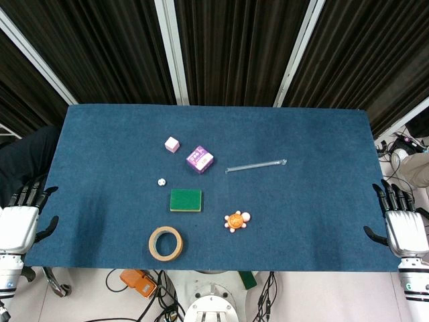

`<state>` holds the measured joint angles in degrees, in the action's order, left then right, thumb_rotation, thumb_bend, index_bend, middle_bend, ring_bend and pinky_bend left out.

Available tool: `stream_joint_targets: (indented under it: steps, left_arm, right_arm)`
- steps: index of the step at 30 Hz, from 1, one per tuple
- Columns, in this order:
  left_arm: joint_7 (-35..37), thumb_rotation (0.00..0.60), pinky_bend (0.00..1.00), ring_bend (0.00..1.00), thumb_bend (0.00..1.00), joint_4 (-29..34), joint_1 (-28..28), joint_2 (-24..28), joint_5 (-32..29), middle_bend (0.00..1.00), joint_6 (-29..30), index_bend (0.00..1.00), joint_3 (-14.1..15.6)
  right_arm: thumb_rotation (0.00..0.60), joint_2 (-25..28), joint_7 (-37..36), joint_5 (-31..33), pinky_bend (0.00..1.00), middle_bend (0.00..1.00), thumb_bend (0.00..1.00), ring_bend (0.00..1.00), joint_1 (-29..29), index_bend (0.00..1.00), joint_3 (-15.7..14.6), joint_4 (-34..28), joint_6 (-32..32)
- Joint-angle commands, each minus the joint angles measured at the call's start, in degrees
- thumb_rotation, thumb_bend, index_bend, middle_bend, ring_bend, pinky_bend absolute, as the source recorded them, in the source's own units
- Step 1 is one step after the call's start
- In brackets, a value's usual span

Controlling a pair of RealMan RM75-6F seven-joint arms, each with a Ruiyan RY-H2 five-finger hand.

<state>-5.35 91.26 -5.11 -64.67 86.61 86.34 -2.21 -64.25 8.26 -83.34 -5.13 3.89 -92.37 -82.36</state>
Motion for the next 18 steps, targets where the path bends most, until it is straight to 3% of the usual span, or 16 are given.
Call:
stream_joint_targets:
  steps: [1, 18]
  left_arm:
    - [0.2, 0.600, 0.12, 0.01, 0.37, 0.1, 0.0, 0.1, -0.2, 0.01, -0.1, 0.19, -0.1]
    - [0.5, 0.600, 0.12, 0.01, 0.37, 0.2, 0.1, 0.2, 0.0, 0.01, 0.2, 0.19, -0.1]
  right_arm:
    - [0.600, 0.0, 0.2, 0.2, 0.15, 0.05, 0.30, 0.07, 0.0, 0.10, 0.0, -0.1, 0.1]
    - [0.600, -0.6, 0.9, 1.1, 0.15, 0.05, 0.30, 0.07, -0.6, 0.10, 0.1, 0.1, 1.3]
